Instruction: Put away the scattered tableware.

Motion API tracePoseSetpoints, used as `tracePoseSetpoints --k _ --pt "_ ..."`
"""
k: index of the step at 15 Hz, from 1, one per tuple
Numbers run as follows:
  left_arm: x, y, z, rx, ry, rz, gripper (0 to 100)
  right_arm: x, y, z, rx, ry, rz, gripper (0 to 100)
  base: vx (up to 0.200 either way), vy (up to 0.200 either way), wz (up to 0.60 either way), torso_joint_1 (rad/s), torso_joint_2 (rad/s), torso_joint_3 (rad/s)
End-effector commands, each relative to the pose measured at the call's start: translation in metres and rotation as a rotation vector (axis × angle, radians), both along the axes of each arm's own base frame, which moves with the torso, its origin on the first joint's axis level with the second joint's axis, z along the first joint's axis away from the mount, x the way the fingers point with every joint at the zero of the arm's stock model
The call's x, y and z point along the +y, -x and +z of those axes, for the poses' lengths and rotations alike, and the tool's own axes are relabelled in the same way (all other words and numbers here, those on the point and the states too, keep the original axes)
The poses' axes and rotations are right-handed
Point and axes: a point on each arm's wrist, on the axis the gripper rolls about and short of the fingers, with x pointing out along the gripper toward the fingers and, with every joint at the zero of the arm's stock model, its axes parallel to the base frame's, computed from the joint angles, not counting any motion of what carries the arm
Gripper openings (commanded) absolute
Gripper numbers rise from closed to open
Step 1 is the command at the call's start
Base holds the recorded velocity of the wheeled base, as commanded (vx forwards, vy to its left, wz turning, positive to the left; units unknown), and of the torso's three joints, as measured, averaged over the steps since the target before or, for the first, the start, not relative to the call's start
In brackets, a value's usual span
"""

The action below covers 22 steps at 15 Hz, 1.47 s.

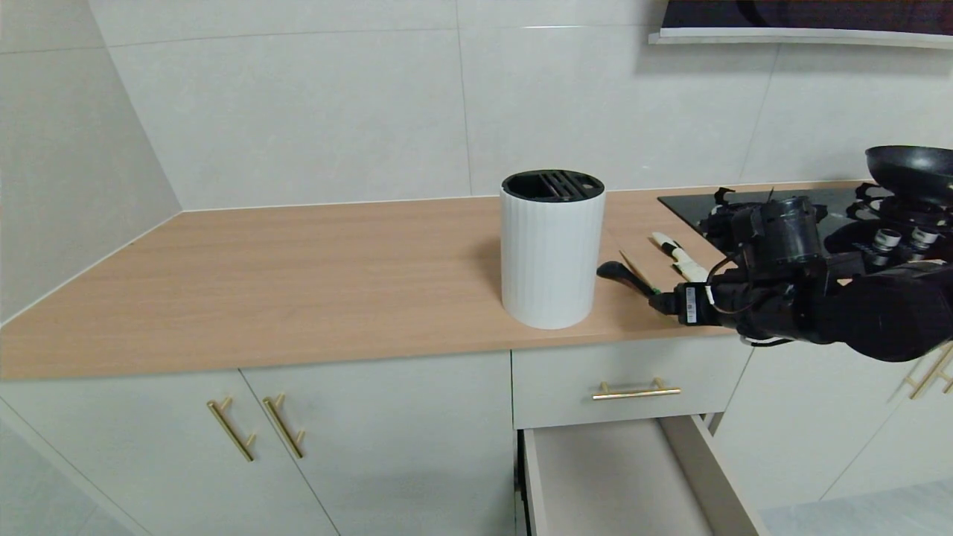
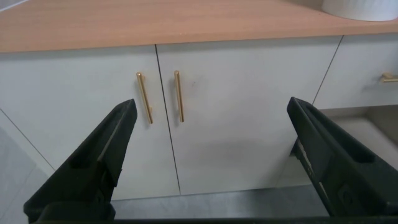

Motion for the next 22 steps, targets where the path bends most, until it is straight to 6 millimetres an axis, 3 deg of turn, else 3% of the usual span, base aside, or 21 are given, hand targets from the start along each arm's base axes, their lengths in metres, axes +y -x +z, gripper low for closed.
tracePoseSetpoints --k 1,11,21,22 --pt "0.000 0.000 0.000 0.000 0.000 0.000 100 0.002 -0.008 -0.012 0.023 0.007 -0.002 100 0.000 0.000 0.00 0.000 0.00 0.000" --pt "0.000 0.000 0.000 0.000 0.000 0.000 100 0.008 -0.030 -0.036 -0.013 0.004 -0.042 100 0.000 0.000 0.00 0.000 0.00 0.000" --pt "0.000 0.000 0.000 0.000 0.000 0.000 100 0.009 -0.031 -0.037 -0.022 0.001 -0.042 100 0.000 0.000 0.00 0.000 0.00 0.000" --pt "0.000 0.000 0.000 0.000 0.000 0.000 100 0.009 -0.032 -0.037 -0.025 -0.002 -0.043 0 0.000 0.000 0.00 0.000 0.00 0.000"
